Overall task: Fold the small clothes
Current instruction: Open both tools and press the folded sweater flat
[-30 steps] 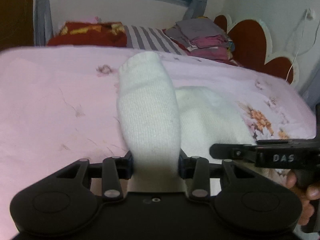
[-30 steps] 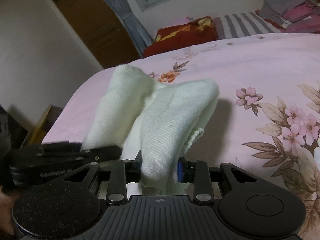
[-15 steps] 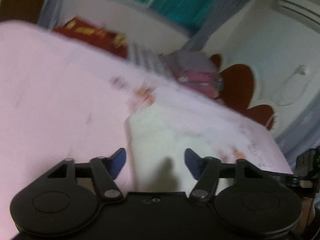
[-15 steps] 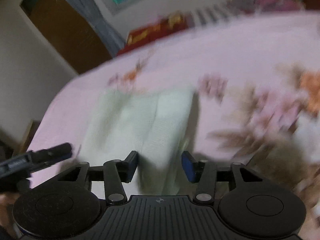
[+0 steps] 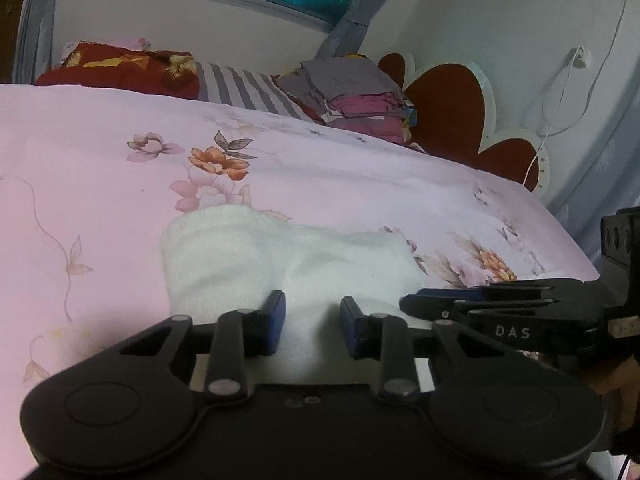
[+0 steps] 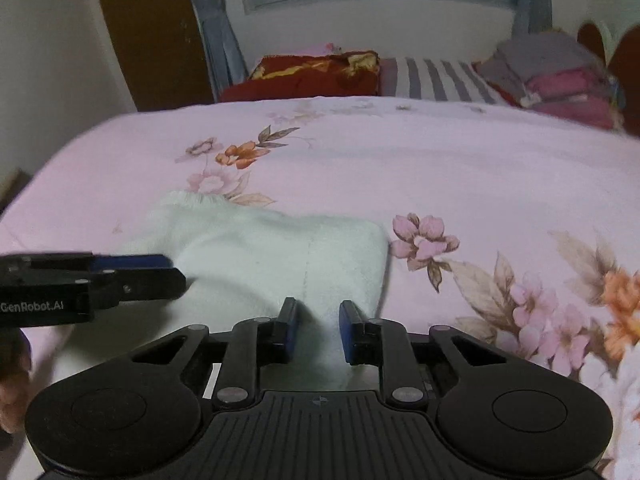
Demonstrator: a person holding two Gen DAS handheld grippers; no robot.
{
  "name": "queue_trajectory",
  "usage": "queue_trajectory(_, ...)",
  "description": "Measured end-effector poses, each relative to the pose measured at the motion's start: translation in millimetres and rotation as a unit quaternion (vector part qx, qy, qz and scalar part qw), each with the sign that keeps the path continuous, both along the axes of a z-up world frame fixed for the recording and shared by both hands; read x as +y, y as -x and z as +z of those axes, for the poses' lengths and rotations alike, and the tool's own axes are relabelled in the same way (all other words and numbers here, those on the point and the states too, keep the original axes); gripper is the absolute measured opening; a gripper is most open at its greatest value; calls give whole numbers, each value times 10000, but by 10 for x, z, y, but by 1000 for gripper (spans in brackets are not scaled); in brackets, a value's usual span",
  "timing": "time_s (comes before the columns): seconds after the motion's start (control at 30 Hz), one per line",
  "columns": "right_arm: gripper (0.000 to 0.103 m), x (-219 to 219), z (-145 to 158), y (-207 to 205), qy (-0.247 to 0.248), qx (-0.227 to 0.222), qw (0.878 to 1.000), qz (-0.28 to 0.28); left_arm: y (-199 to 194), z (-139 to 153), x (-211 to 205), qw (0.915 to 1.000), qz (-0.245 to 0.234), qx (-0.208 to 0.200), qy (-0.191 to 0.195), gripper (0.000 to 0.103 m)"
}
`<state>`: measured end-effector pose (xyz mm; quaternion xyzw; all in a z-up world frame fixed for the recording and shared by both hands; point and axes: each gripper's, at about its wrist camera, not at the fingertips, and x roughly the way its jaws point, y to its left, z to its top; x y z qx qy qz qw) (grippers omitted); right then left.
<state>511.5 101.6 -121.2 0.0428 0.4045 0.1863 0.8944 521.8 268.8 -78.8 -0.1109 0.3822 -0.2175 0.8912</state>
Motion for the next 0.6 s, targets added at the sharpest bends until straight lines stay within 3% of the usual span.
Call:
queue_trajectory(0.1, 21, -39, 8, 1, -9, -2, 9999, 107, 19, 101, 68, 9999, 78, 53, 131, 33)
queue_trajectory(0.17, 21, -83, 71, 10, 3, 11, 10000, 18, 154, 247, 106, 9997, 127, -154, 148, 39)
queue_trajectory(0.23, 21, -147, 303, 194, -154, -214, 9996, -28, 318, 325, 107, 9994, 130, -324, 73, 38)
queue_trajectory(0.33, 21, -129, 502, 505, -324, -391, 9979, 392, 512, 273, 40, 9992, 52, -328, -212, 33)
queue_trajectory(0.43, 21, 41, 361, 645, 24, -391, 9957, 843, 571, 190, -28, 9987, 83, -337, -365, 33)
queue_trajectory(0.5, 21, 42, 200, 622, 365, -318, 9968, 633, 616, 235, -48, 9983, 195, -331, -438, 33)
queue_trajectory(0.6, 21, -62, 271, 655, -50, -249, 9991, 351, 868, 397, -36, 9968, 290, -495, -565, 33)
